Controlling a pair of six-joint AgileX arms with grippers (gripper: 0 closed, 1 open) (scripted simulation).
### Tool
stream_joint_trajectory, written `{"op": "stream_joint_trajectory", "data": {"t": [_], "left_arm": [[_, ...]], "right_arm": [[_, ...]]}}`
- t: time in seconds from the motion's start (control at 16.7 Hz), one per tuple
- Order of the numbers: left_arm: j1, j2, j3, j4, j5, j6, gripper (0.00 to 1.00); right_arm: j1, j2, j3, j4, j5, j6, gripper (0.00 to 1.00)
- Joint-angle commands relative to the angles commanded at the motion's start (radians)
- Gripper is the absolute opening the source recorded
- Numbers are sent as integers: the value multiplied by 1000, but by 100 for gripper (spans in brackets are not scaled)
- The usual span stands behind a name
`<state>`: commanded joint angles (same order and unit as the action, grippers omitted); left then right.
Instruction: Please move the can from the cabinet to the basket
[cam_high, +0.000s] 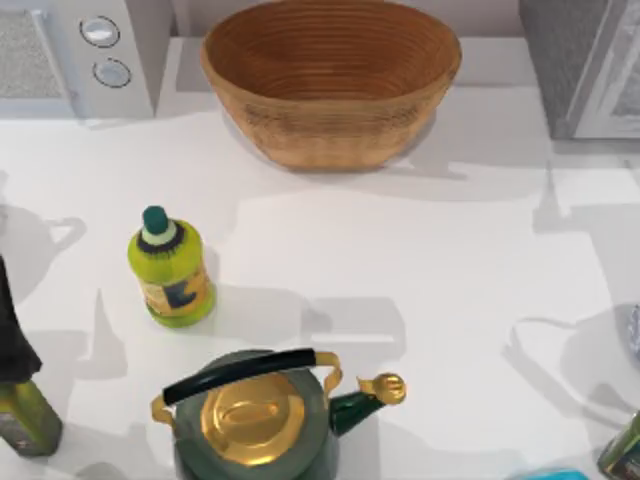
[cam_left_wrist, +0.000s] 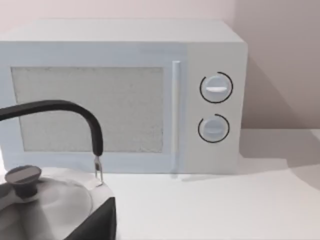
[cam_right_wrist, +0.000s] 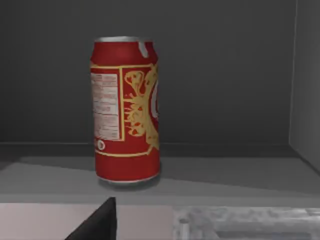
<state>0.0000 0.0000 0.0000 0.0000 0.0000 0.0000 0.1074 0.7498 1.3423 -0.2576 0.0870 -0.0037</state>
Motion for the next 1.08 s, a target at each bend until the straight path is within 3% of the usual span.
{"op": "stream_joint_trajectory", "data": {"t": [0.42, 1.08], "left_arm": [[0, 0, 0, 0, 0, 0, 100], [0, 0, 0, 0, 0, 0, 100]], "right_arm": [[39, 344, 315, -97, 67, 5, 100], [77, 577, 400, -160, 110, 19, 100]]}}
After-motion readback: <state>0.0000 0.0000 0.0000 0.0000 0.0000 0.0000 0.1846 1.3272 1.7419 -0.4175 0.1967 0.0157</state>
